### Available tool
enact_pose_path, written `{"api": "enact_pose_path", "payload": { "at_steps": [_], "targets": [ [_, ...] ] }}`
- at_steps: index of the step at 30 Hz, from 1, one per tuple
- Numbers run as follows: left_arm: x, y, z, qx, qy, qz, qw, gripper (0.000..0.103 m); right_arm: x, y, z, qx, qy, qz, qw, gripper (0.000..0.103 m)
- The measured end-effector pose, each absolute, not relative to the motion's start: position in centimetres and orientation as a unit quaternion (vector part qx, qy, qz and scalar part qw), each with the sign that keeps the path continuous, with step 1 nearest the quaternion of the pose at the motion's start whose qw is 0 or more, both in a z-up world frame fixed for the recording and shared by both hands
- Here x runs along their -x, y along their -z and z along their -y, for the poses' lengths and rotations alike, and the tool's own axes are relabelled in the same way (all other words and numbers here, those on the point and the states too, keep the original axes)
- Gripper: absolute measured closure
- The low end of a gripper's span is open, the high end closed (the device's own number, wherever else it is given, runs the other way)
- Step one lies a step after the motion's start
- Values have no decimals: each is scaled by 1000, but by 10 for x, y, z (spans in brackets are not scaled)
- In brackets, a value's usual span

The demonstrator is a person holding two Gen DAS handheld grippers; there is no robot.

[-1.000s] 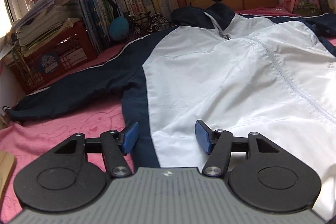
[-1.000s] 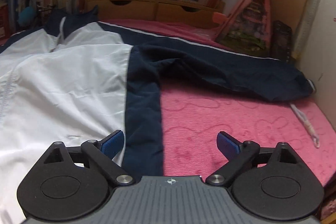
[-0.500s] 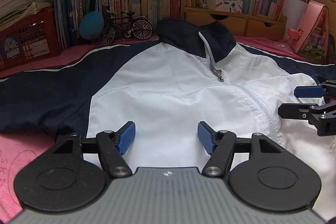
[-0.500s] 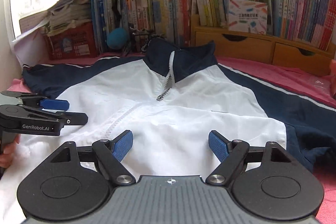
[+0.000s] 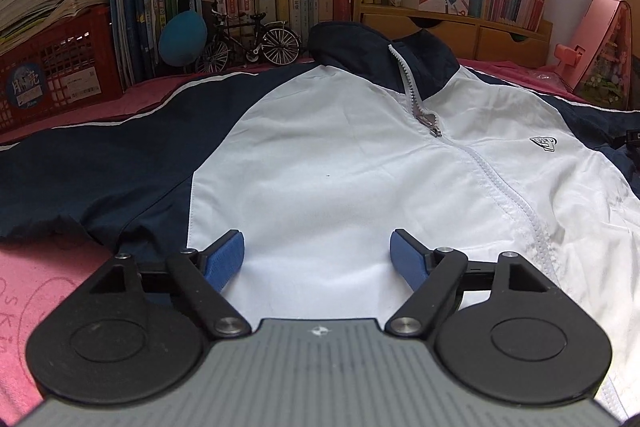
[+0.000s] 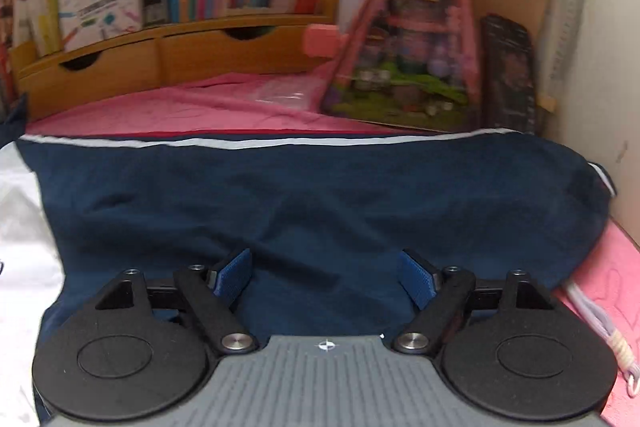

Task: Fold clothes

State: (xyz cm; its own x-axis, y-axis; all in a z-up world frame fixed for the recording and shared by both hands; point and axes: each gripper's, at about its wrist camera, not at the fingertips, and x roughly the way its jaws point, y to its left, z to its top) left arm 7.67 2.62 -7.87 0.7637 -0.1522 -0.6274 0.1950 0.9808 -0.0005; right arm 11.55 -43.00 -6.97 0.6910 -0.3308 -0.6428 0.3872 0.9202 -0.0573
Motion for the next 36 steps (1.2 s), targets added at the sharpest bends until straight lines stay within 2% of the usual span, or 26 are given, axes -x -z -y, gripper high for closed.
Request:
{"api": "enact_pose_path", "payload": {
  "at_steps": [7,11,14,21,24,30,34,36],
  "targets": [
    [-78,80,-25,-35,95,-333,937,18,-96,48,376,-35,77,-328,941,32],
    [-78,80,-25,-34,95,-333,937,18,-116,55,312,-9,2,-360,933,48],
    [-78,80,-25,-34,96,-334,937,17,-153,68,285,9,-7,-379,925,55],
    [-78,81,-26,-33,101,-336,936,13,-261,78,280,0,41,-386,922,54],
    [-78,81,-26,-34,103,-337,935,11,-288,82,292,-14,52,-369,928,49],
    [-78,81,-24,-36,108,-339,934,8,-267,63,297,-78,20,-336,939,49],
    [-78,80,-26,-29,112,-338,934,7,-250,56,256,-7,-79,-323,943,49],
    [-84,70,-31,-26,117,-325,938,11,-243,53,233,36,-129,-316,939,49]
  ]
}}
